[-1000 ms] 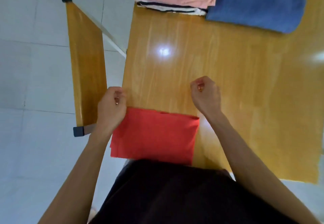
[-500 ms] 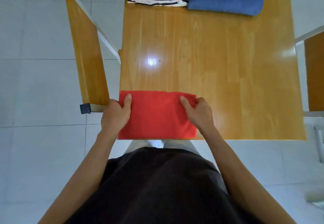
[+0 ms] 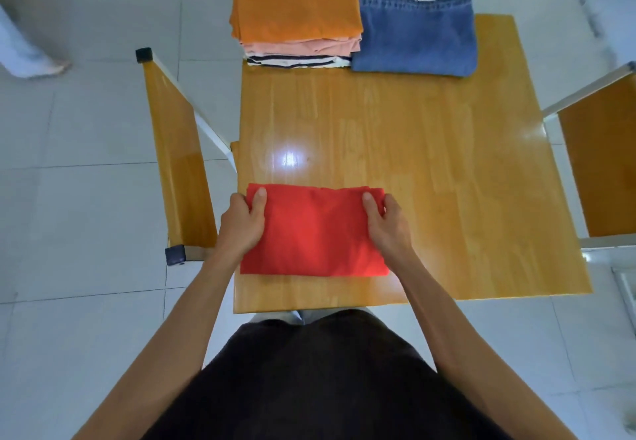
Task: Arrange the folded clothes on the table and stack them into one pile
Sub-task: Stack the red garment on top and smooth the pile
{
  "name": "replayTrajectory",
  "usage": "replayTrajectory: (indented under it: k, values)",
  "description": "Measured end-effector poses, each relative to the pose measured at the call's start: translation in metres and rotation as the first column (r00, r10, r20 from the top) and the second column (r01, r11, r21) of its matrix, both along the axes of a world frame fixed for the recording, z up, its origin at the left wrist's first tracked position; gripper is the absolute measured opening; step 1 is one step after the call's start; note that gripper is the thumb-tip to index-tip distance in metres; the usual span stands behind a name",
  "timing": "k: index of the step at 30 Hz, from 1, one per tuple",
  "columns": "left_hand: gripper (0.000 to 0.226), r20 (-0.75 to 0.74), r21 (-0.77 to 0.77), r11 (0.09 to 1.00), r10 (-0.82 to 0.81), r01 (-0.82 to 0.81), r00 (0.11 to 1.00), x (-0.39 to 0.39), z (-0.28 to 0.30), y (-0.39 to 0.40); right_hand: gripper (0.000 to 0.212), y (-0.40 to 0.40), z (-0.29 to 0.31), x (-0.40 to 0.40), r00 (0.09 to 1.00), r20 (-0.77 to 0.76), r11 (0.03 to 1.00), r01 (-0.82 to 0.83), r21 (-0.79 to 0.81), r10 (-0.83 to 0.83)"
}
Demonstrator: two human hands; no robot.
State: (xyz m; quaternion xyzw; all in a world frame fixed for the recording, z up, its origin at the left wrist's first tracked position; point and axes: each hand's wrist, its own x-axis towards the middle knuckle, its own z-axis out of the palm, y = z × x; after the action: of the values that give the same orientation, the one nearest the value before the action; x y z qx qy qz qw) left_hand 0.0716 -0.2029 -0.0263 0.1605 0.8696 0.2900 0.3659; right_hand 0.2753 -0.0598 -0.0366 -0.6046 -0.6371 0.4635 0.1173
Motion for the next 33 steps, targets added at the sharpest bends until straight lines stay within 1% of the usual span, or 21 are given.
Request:
replayTrajectory:
  k: [4, 7, 11, 14, 16, 18, 20, 21, 23, 26, 29, 31, 33]
  values:
    - [0.062, -0.044, 0.038, 0.999, 0.023, -0.021, 0.999, -0.03, 0.013, 0.034, 0.037, 0.047, 0.015, -0.04, 0.999, -0.045, 0.999, -0.002, 0.037, 0.004]
    - [0.07, -0.026, 0.094, 0.993, 0.069, -0.066, 0.997, -0.065, 0.03, 0.08, 0.039, 0.097, 0.03, -0.08, 0.995, -0.104, 0.998, 0.007, 0.062, 0.0]
    - [0.064, -0.11, 0.149, 0.987, 0.084, -0.068, 0.99, -0.129, 0.052, 0.152, 0.038, 0.177, 0.054, -0.14, 0.985, -0.171, 0.996, 0.003, 0.084, 0.012]
    - [0.069, -0.178, 0.171, 0.983, 0.092, -0.062, 0.98, -0.179, 0.066, 0.205, 0.038, 0.237, 0.07, -0.186, 0.986, -0.162, 0.99, -0.018, 0.138, 0.04]
    - [0.071, -0.168, 0.207, 0.976, 0.107, -0.071, 0.98, -0.21, 0.071, 0.241, 0.039, 0.272, 0.079, -0.216, 0.979, -0.187, 0.991, -0.058, 0.121, 0.08]
    - [0.066, -0.179, 0.223, 0.972, 0.121, -0.079, 0.976, -0.238, 0.074, 0.271, 0.037, 0.301, 0.085, -0.243, 0.966, -0.241, 0.993, -0.079, 0.087, 0.098]
    - [0.06, -0.22, 0.214, 0.973, 0.128, -0.081, 0.967, -0.261, 0.073, 0.294, 0.031, 0.323, 0.087, -0.265, 0.955, -0.286, 0.995, -0.068, 0.066, 0.085]
    - [0.058, -0.24, 0.213, 0.974, 0.134, -0.082, 0.961, -0.27, 0.071, 0.303, 0.031, 0.334, 0.084, -0.275, 0.953, -0.296, 0.997, -0.044, 0.071, 0.063]
    - [0.058, -0.256, 0.22, 0.972, 0.138, -0.081, 0.957, -0.283, 0.067, 0.319, 0.032, 0.352, 0.076, -0.291, 0.957, -0.29, 0.997, 0.004, 0.072, 0.017]
    - [0.062, -0.238, 0.195, 0.977, 0.135, -0.089, 0.962, -0.294, 0.051, 0.331, 0.023, 0.364, 0.06, -0.306, 0.963, -0.268, 0.996, 0.045, 0.078, -0.022]
    - [0.062, -0.214, 0.126, 0.985, 0.146, -0.121, 0.966, -0.294, 0.023, 0.331, 0.029, 0.362, 0.034, -0.308, 0.989, -0.146, 0.996, 0.019, 0.092, -0.006]
    - [0.062, -0.218, 0.111, 0.985, 0.154, -0.133, 0.964, -0.292, 0.013, 0.328, 0.033, 0.36, 0.021, -0.305, 0.992, -0.124, 0.997, 0.015, 0.076, -0.005]
    - [0.063, -0.226, 0.131, 0.984, 0.15, -0.122, 0.963, -0.296, 0.014, 0.329, 0.036, 0.363, 0.02, -0.305, 0.992, -0.123, 0.993, 0.024, 0.112, -0.01]
